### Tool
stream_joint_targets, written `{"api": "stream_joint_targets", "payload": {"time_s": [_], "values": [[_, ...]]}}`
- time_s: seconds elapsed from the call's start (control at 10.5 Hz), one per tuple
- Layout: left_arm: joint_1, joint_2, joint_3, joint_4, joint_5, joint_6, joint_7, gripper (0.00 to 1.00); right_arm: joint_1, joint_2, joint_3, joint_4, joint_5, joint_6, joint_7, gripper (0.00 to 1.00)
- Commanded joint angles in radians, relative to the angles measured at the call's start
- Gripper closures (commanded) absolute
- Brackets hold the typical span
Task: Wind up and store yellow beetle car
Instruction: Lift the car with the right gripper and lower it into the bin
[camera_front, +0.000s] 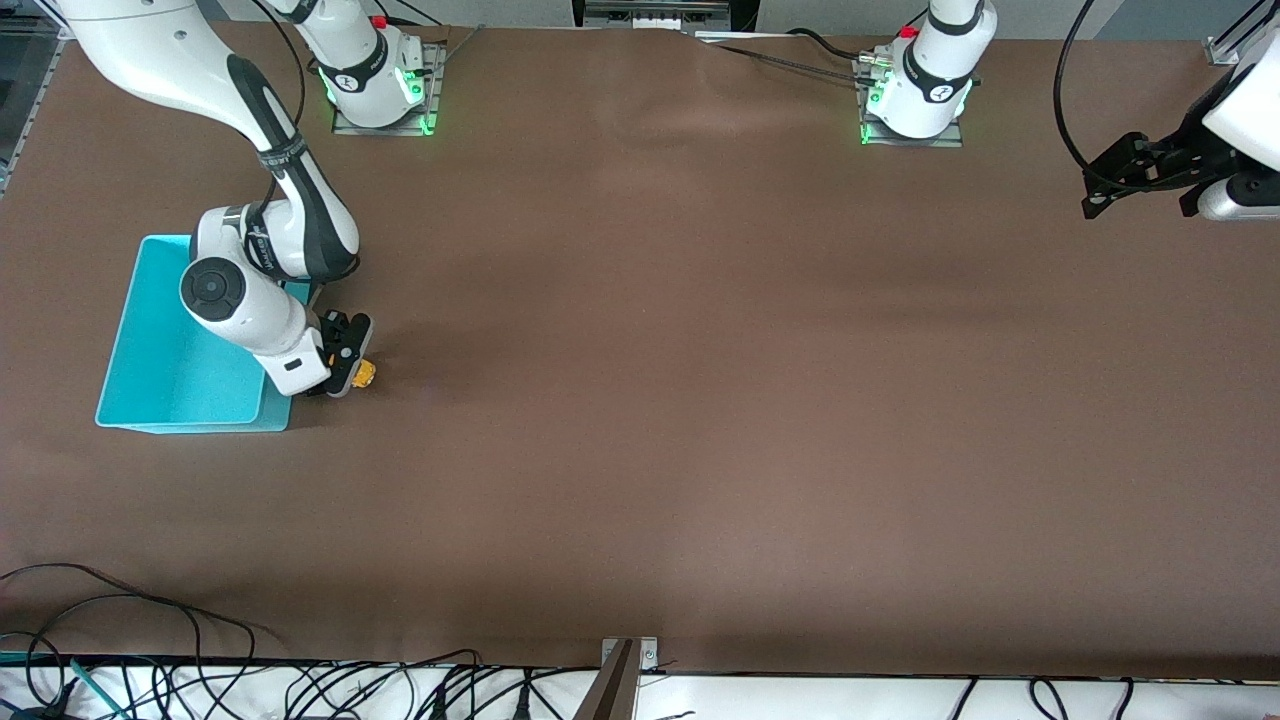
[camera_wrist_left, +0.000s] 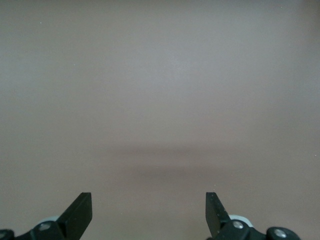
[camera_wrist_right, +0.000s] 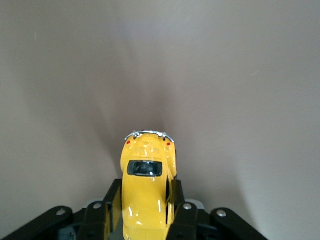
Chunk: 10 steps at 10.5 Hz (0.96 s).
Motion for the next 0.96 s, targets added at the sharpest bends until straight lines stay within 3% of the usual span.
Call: {"api": "stream_joint_targets", "payload": {"time_s": [0.0, 0.19, 0.38, 0.57, 0.67, 0.86], "values": [[0.001, 0.025, -0.011, 0.042, -0.004, -0.026, -0.017, 0.00, -0.007, -0.073, 0.031, 0.167, 0.029, -0.281, 0.074, 1.00], [0.002, 0.025, -0.011, 0.042, -0.005, -0.026, -0.016, 0.00, -0.009, -0.081, 0.020, 0.353, 0.093, -0.539, 0.081, 1.00], [0.008, 0.025, -0.008, 0.042, -0.007, -0.026, -0.016, 0.00, -0.010, -0.078, -0.088, 0.391, 0.093, -0.595, 0.078, 1.00], [0.010, 0.025, -0.008, 0.042, -0.007, -0.026, -0.016, 0.00, -0.013, -0.043, -0.211, 0.345, 0.083, -0.515, 0.044, 1.00], [0.010, 0.025, -0.008, 0.042, -0.007, -0.026, -0.016, 0.00, -0.013, -0.042, -0.254, 0.270, 0.083, -0.423, -0.005, 1.00], [0.011, 0.025, -0.008, 0.042, -0.005, -0.026, -0.016, 0.00, -0.013, -0.042, -0.287, 0.120, 0.087, -0.275, -0.077, 1.00]]}}
